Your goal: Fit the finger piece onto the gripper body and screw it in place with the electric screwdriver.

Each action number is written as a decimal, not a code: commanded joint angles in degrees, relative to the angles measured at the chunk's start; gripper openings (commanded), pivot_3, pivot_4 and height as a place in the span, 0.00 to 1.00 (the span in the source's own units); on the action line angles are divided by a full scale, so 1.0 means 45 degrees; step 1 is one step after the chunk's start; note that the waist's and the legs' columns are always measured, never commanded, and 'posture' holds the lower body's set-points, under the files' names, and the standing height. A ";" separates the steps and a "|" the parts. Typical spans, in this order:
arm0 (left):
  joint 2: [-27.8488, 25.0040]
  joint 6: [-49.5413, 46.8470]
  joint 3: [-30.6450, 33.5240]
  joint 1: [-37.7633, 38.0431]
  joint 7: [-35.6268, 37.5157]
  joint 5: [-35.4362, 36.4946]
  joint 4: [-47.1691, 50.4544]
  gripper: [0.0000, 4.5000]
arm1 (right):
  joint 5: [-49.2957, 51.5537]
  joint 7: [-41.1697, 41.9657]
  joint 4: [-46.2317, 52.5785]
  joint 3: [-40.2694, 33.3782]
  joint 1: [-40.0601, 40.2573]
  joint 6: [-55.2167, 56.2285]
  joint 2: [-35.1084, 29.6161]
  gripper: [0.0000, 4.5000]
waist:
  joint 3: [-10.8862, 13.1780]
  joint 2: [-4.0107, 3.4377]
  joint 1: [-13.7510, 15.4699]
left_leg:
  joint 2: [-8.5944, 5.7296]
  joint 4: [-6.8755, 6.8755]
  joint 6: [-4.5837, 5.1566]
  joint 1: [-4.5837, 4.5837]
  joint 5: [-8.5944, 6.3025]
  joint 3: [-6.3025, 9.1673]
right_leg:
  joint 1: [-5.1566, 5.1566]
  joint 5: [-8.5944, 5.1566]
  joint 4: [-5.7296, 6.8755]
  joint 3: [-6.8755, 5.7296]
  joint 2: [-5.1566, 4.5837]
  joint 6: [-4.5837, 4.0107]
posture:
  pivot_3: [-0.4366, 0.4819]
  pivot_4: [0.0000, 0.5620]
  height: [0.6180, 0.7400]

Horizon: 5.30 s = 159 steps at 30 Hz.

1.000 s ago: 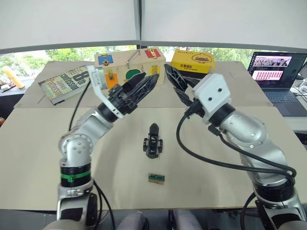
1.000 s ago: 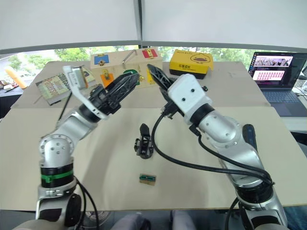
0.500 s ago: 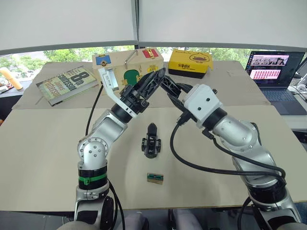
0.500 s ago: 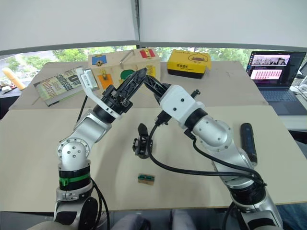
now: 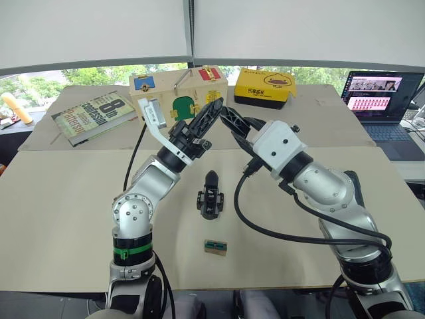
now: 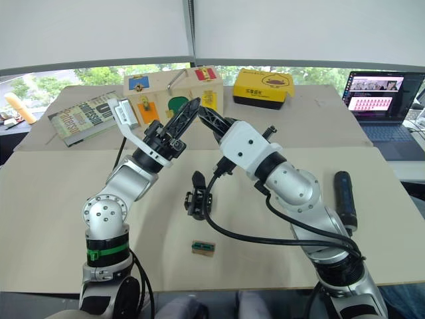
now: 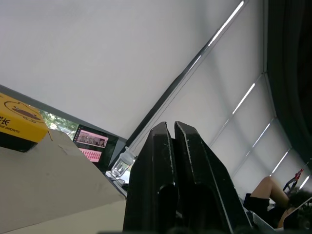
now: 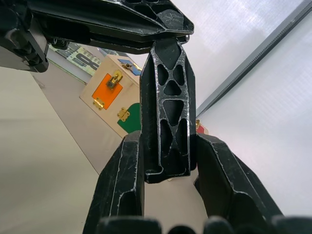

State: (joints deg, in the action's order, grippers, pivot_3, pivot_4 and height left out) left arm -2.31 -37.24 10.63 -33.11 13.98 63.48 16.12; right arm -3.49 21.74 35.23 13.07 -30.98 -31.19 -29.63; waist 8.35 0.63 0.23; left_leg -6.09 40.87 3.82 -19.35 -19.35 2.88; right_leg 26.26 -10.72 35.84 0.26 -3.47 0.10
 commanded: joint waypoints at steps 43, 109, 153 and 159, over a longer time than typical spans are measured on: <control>-0.6088 -0.3812 -0.2711 -0.2848 1.0017 -0.1306 -0.2111 0.00 | 1.9189 -0.0953 -0.2645 -0.5004 -0.4052 -1.3421 -0.1393 0.35 | 0.0012 0.0001 -0.0102 | 0.0004 0.0007 0.0015 -0.0146 -0.0004 0.0024 | 0.0118 -0.0003 0.0008 -0.0025 -0.0023 -0.0028 | 0.48 0.27 1.00; -0.4114 1.0521 -0.4993 0.0242 1.3572 -1.2135 -1.0634 1.00 | 1.0764 0.5923 0.0613 -0.2840 0.3031 -0.1204 -0.2827 0.08 | 0.0012 0.0009 0.0160 | 0.0008 0.0114 0.0043 -0.0201 -0.0017 0.0019 | 0.0115 0.0019 0.0025 -0.0033 -0.0026 -0.0013 | 0.48 0.27 1.00; -0.4566 0.9770 -0.5490 0.0648 1.3279 -1.2712 -1.0066 0.51 | 0.5318 0.7397 -0.4353 0.0878 0.1163 0.2001 0.0501 0.08 | 0.0001 -0.0005 0.0094 | 0.0001 0.0174 0.0058 -0.0192 -0.0027 0.0043 | 0.0086 0.0026 0.0035 -0.0141 -0.0024 -0.0003 | 0.48 0.27 1.00; -0.4602 0.9662 -0.5493 0.0741 1.3252 -1.2676 -0.9908 0.51 | 0.5638 0.7430 -0.4131 0.0945 0.1237 0.1057 0.0431 0.08 | -0.0011 -0.0004 0.0093 | 0.0002 0.0173 0.0058 -0.0188 -0.0027 0.0043 | 0.0083 0.0027 0.0035 -0.0140 -0.0024 -0.0003 | 0.48 0.27 1.00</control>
State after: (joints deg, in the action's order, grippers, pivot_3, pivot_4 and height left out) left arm -22.29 7.21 -12.58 -31.05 73.14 7.80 -28.52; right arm 21.51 54.89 15.78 17.31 -26.00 -24.26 -26.92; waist 8.30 0.62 0.65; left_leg -6.08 41.65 4.08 -20.19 -19.48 3.08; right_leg 26.63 -10.60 36.00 -0.37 -3.58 0.08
